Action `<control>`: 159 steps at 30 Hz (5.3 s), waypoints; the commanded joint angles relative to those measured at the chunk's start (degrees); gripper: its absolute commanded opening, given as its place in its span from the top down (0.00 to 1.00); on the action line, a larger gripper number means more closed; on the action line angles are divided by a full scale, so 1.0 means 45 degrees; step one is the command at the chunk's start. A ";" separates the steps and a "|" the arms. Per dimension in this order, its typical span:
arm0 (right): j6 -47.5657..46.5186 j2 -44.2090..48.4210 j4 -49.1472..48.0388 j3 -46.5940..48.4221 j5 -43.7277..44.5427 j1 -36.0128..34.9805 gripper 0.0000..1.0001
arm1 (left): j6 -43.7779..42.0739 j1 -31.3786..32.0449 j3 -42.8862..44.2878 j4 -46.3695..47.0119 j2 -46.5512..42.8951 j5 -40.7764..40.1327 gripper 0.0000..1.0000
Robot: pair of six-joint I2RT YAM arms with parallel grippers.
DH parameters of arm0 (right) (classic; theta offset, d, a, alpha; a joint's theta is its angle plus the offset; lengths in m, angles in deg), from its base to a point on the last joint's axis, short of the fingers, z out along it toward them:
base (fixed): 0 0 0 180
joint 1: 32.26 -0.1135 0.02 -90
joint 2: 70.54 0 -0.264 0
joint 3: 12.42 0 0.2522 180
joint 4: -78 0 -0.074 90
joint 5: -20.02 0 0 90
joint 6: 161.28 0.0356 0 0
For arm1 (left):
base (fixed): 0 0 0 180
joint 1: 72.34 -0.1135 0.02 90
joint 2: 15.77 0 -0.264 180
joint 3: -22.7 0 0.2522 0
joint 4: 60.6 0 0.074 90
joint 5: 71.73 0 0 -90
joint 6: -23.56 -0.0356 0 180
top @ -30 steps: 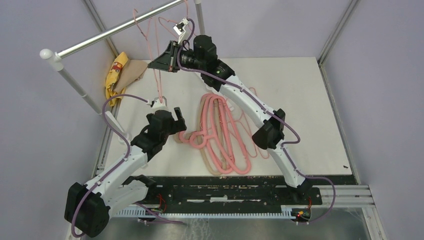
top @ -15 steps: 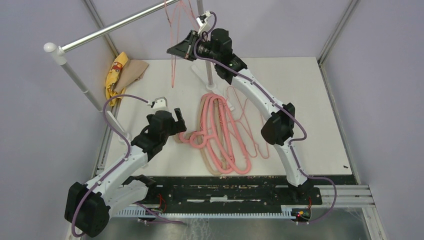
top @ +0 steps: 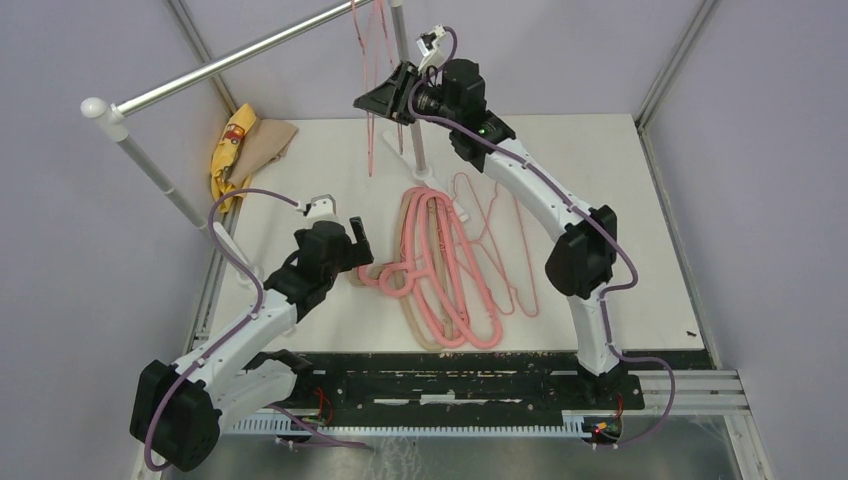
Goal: Organize the hangers
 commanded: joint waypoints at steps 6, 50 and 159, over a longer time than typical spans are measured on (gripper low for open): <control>-0.2542 0.3739 0.0666 -0.2446 0.0692 -0.0039 0.35 | 0.0203 0.0025 -0.0023 0.0367 0.0020 -0.0301 0.01; -0.6926 0.7270 0.5801 -1.5265 0.5793 -0.4417 0.45 | 0.0819 0.0033 0.0017 -0.0169 0.0826 -0.0643 0.01; 0.0628 -0.2486 -0.0889 0.5419 0.1909 -0.3307 0.89 | 0.2429 0.0038 0.0140 -0.3342 -0.2976 -0.2498 0.00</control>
